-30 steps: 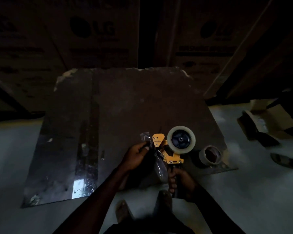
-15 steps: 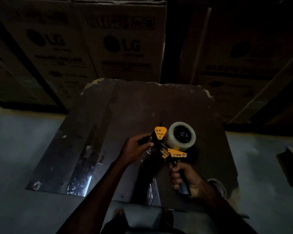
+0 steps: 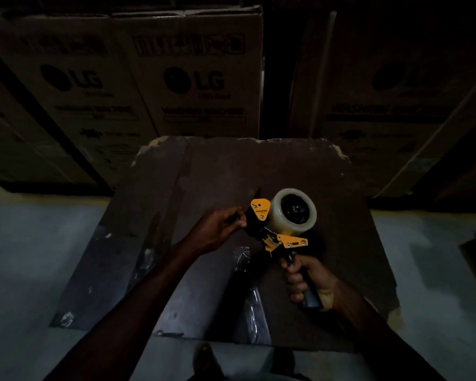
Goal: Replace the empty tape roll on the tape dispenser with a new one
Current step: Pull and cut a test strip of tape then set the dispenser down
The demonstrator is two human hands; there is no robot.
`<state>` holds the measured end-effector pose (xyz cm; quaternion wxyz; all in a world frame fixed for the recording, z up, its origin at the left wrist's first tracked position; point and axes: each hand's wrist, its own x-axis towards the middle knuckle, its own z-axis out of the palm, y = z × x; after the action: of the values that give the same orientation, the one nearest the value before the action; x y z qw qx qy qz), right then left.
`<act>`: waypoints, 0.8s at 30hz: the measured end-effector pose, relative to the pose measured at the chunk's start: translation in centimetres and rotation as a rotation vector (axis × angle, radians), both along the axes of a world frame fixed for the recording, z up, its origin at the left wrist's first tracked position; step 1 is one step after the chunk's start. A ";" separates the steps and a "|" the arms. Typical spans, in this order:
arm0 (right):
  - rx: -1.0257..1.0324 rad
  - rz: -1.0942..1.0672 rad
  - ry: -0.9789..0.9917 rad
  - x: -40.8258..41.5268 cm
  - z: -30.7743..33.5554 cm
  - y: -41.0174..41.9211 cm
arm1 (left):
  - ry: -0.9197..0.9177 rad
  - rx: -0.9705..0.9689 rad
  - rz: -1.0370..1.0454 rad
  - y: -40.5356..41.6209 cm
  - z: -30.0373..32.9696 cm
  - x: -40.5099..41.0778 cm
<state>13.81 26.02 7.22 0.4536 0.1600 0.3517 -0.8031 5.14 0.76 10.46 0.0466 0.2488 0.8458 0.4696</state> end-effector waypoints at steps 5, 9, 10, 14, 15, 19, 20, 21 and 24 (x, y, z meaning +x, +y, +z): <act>-0.012 0.085 -0.033 0.0 -0.2 -0.2 | -0.177 0.053 -0.021 -2.4 0.9 -1.9; 0.016 0.145 -0.040 0.1 -0.3 -0.5 | -0.420 0.063 -0.121 -3.5 2.1 -3.2; 0.021 0.157 -0.041 0.1 -0.2 -0.7 | -0.450 0.051 -0.147 -3.7 2.4 -3.5; 0.021 0.166 -0.034 0.1 -0.1 -1.1 | -0.408 0.008 -0.170 -4.1 3.0 -4.7; 0.018 0.168 -0.033 0.1 0.0 -1.2 | -0.374 0.001 -0.166 -4.1 3.1 -4.9; -0.028 0.171 -0.034 0.5 0.1 -1.1 | -0.303 -0.035 -0.154 -4.0 3.2 -5.2; -0.060 0.172 -0.035 0.6 0.2 -1.1 | -0.280 -0.026 -0.145 -3.9 3.1 -5.1; -0.090 0.173 -0.034 0.7 0.3 -1.1 | -0.249 -0.011 -0.129 -3.9 3.0 -4.9; -0.199 0.209 0.005 1.1 0.5 -0.9 | -0.200 0.072 -0.097 -3.8 2.1 -4.4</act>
<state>14.92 25.07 7.69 0.5474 0.0748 0.2859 -0.7829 0.79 -3.05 12.52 0.1446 0.2426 0.8066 0.5193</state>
